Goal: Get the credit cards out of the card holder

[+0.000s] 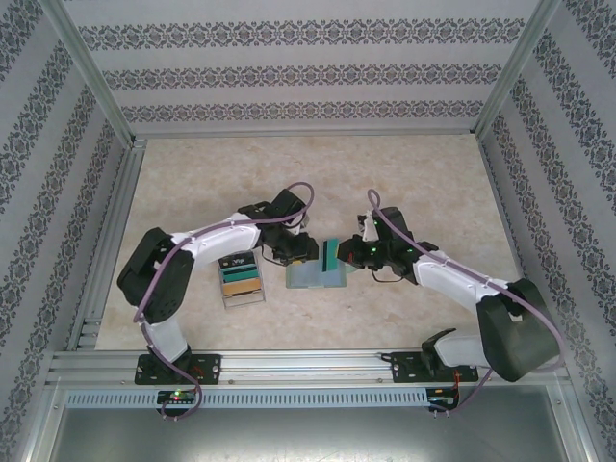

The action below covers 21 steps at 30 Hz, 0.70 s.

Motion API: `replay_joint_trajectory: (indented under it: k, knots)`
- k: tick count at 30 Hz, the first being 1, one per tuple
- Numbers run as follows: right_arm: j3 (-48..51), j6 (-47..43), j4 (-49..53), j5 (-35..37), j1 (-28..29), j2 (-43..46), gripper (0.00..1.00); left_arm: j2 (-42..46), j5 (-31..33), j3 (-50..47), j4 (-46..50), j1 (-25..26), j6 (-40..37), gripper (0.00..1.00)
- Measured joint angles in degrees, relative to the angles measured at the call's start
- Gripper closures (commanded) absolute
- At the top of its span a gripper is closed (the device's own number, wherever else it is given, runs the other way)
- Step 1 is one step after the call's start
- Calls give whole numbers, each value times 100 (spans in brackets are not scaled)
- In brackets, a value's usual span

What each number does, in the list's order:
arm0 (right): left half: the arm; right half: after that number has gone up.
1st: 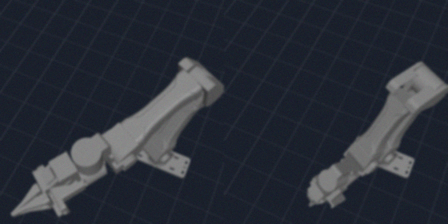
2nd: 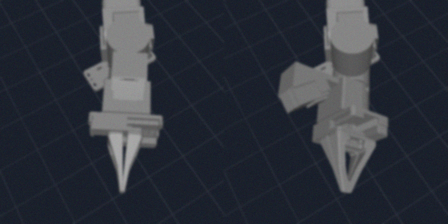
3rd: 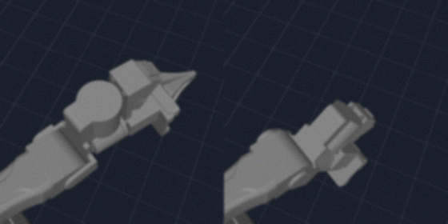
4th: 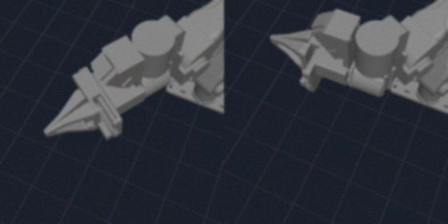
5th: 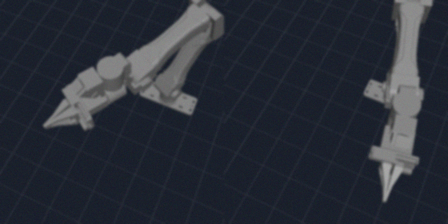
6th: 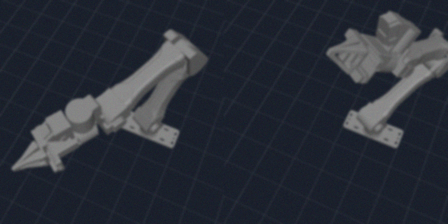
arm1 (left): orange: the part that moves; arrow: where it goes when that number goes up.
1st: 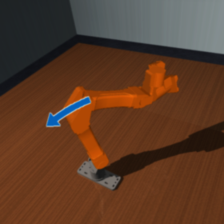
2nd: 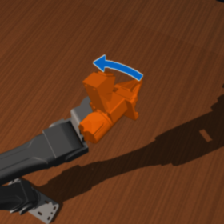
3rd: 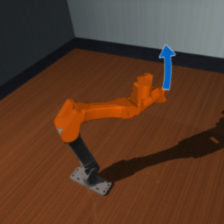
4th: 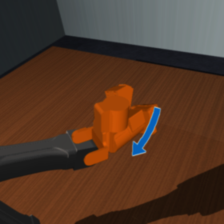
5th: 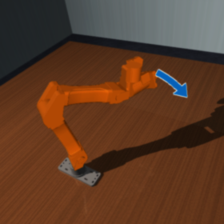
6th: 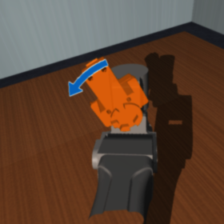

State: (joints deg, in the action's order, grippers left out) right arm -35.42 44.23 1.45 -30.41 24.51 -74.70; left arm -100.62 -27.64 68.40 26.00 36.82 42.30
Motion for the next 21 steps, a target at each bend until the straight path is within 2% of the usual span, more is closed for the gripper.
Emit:
replay_joint_trajectory:
  k: [5,10,21]
  knots:
    - [35,160,-155,-267,-197,297,100,531,-461,-234,-896,-149,498,57]
    - [46,457,-625,-603,-306,385,100,645,-863,-588,-1805,-249,988,60]
    - [203,964,-1423,-1021,-380,382,100,645,-1113,-791,-2295,-282,1377,62]
